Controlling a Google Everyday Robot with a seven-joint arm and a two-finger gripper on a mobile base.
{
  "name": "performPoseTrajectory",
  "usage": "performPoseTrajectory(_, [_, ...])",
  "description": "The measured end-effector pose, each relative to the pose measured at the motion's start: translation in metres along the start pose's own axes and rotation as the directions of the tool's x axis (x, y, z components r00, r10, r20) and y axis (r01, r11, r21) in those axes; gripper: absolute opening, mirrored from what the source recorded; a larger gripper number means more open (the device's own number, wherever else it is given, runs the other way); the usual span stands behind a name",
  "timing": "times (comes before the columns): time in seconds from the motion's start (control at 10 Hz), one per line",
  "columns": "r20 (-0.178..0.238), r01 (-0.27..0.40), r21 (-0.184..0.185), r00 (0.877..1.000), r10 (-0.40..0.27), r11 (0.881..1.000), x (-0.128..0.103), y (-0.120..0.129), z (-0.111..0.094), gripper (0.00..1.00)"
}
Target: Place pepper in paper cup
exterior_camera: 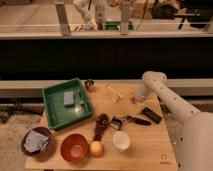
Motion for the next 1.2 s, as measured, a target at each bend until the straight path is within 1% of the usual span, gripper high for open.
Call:
performPoseTrajectory(0.4, [-0.029,0.017,-0.020,0.999,-0.018,1.000,0.011,-0.007,0.006,0.80])
performPoseTrajectory(0.8, [-0.053,0.050,-0.028,0.997,-0.051,0.998,0.028,-0.018,0.000,0.80])
performPoseTrajectory(0.9, [-0.055,0.065,-0.028,0.996,-0.066,0.997,0.032,-0.022,-0.001,0.80])
performPoseTrajectory(1.1, [-0.067,0.116,-0.022,0.991,-0.117,0.993,0.047,-0.030,-0.001,0.80])
performPoseTrajectory(1.2, [-0.088,0.139,-0.015,0.986,-0.140,0.990,0.052,-0.035,0.000,0.80])
